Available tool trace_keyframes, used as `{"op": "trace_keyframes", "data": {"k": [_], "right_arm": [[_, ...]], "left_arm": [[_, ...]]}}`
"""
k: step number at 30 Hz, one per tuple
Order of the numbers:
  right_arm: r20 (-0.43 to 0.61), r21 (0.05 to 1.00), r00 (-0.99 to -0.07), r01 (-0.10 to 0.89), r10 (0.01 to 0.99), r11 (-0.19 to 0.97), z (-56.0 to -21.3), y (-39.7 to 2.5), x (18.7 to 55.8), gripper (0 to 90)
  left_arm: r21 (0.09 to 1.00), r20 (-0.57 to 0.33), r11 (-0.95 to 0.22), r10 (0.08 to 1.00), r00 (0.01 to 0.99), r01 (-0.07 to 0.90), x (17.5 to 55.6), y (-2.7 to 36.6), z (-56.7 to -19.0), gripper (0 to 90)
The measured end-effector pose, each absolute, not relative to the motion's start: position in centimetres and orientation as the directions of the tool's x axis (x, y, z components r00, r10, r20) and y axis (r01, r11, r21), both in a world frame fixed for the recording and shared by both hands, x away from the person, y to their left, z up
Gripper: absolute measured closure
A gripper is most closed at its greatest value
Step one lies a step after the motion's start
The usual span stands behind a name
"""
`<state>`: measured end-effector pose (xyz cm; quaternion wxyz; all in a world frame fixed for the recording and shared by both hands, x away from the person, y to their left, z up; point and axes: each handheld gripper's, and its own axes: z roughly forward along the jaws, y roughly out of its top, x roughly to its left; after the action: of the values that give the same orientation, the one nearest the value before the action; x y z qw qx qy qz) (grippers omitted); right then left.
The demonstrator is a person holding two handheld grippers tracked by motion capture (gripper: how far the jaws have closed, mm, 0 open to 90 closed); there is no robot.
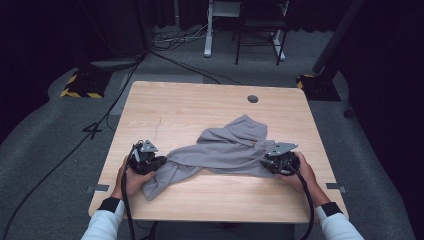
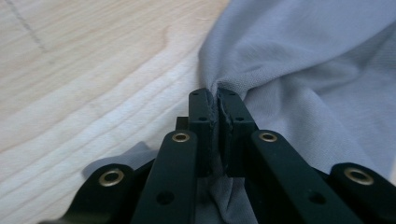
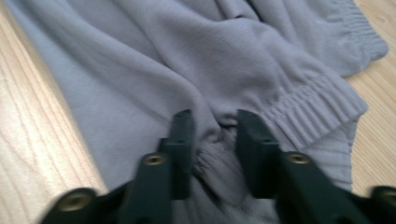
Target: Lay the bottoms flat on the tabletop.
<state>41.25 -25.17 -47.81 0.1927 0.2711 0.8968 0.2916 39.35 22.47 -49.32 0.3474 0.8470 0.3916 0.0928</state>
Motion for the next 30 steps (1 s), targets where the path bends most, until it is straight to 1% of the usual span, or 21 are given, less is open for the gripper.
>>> {"op": "trace_keyframes", "data": {"k": [1, 2, 4, 6, 8, 11, 13, 16, 18, 21, 23, 25, 27, 28, 29, 30], "right_arm": [[-0.197, 0.629, -0.777, 0.368, 0.598, 0.685, -47.5, -25.2, 41.1, 79.1], [-0.216, 0.633, -0.771, 0.357, 0.6, 0.687, -47.1, -25.3, 41.0, 81.5], [-0.209, 0.664, -0.762, 0.35, 0.613, 0.661, -46.0, -25.5, 41.0, 83.8], [-0.19, 0.717, -0.74, 0.345, 0.645, 0.606, -44.4, -25.7, 40.9, 84.4], [-0.186, 0.751, -0.725, 0.33, 0.663, 0.572, -42.7, -25.7, 41.1, 84.5], [-0.239, 0.773, -0.688, 0.292, 0.685, 0.563, -40.5, -25.0, 42.1, 84.9], [-0.248, 0.783, -0.676, 0.282, 0.694, 0.554, -39.7, -24.6, 43.0, 84.9], [-0.259, 0.796, -0.663, 0.265, 0.703, 0.544, -38.2, -23.2, 45.4, 84.9], [-0.306, 0.784, -0.644, 0.246, 0.701, 0.569, -37.5, -21.8, 47.0, 84.9], [-0.329, 0.781, -0.638, 0.231, 0.696, 0.581, -36.7, -19.6, 49.4, 84.9], [-0.351, 0.772, -0.628, 0.226, 0.695, 0.594, -36.6, -18.3, 50.7, 84.9], [-0.358, 0.766, -0.616, 0.236, 0.702, 0.598, -36.6, -17.3, 51.9, 84.8], [-0.366, 0.762, -0.597, 0.248, 0.714, 0.598, -36.8, -16.3, 53.1, 83.0], [-0.369, 0.757, -0.589, 0.259, 0.72, 0.6, -37.0, -15.8, 53.6, 81.0], [-0.377, 0.748, -0.58, 0.269, 0.722, 0.607, -37.4, -15.3, 54.0, 75.9], [-0.394, 0.735, -0.561, 0.283, 0.728, 0.616, -37.7, -14.7, 54.4, 64.5]], "left_arm": [[0.66, -0.098, -0.463, 0.727, 0.679, 0.592, 39.1, 22.2, -49.3, 84.8], [0.656, -0.08, -0.479, 0.725, 0.684, 0.584, 38.8, 21.9, -49.2, 84.8], [0.648, -0.067, -0.504, 0.709, 0.702, 0.571, 38.2, 21.5, -49.1, 84.6], [0.639, -0.068, -0.523, 0.691, 0.719, 0.563, 37.6, 21.0, -49.0, 84.0], [0.628, -0.06, -0.545, 0.677, 0.733, 0.555, 37.2, 20.7, -48.8, 81.2], [0.618, -0.032, -0.561, 0.682, 0.731, 0.551, 36.6, 20.6, -48.6, 81.3], [0.619, 0.007, -0.563, 0.701, 0.713, 0.548, 36.3, 21.0, -48.5, 81.7], [0.648, 0.018, -0.525, 0.735, 0.678, 0.552, 36.0, 22.0, -48.2, 84.2], [0.674, 0.023, -0.49, 0.762, 0.647, 0.553, 35.9, 22.9, -47.8, 85.9], [0.708, 0.035, -0.448, 0.794, 0.607, 0.546, 35.9, 24.3, -47.2, 87.6], [0.729, 0.055, -0.417, 0.826, 0.562, 0.543, 36.0, 25.0, -46.9, 87.9], [0.75, 0.042, -0.366, 0.858, 0.512, 0.551, 36.2, 25.7, -46.8, 87.9], [0.755, 0.072, -0.352, 0.883, 0.463, 0.554, 36.7, 26.2, -46.9, 87.8], [0.753, 0.059, -0.331, 0.895, 0.442, 0.569, 37.0, 26.3, -47.2, 87.6], [0.74, 0.056, -0.331, 0.898, 0.436, 0.586, 37.4, 26.4, -47.5, 86.9], [0.718, 0.058, -0.332, 0.904, 0.423, 0.612, 37.7, 26.3, -47.9, 84.3]]}}
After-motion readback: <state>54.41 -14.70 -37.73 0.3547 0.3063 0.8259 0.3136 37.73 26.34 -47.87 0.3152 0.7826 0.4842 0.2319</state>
